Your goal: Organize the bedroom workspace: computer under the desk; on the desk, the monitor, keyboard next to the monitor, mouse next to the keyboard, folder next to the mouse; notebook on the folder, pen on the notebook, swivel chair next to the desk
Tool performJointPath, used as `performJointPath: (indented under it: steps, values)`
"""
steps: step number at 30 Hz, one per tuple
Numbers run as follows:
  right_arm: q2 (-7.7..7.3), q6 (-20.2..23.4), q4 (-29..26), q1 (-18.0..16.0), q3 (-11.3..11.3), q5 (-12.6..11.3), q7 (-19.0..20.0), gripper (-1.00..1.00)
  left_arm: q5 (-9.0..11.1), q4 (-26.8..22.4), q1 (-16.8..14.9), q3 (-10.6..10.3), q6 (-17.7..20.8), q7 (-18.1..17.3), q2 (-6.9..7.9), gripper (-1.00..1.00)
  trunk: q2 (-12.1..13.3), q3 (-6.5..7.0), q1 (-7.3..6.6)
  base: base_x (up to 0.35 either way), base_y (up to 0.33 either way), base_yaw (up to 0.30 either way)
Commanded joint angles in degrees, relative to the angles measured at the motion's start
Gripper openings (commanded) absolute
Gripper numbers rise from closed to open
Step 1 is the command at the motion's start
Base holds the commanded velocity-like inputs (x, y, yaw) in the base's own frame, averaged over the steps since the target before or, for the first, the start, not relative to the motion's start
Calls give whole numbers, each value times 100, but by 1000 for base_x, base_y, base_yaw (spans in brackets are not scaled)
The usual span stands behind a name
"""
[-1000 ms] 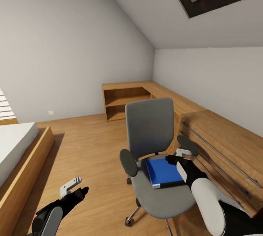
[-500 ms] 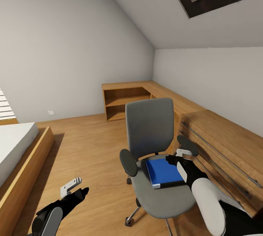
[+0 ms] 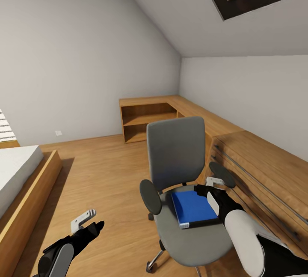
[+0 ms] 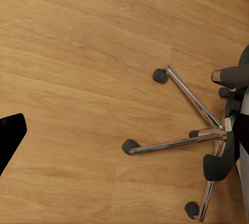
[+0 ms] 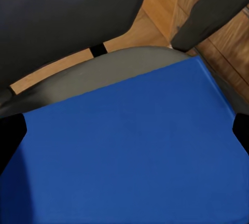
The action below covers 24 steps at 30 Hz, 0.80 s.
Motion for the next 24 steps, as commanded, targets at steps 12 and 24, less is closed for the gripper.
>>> performJointPath:
  steps: [12, 24]
  values:
    - [-46, 46, 3, -2, -37, 60, -29, 100, 60, -9, -4, 40, 20, 49, -4, 100, -3, -6, 0, 56, 0, 0]
    - [-244, 46, 1, -1, -91, 60, -67, 100, 67, -49, -4, 478, 29, 55, -12, 100, -244, -114, 132, 3, 0, 0]
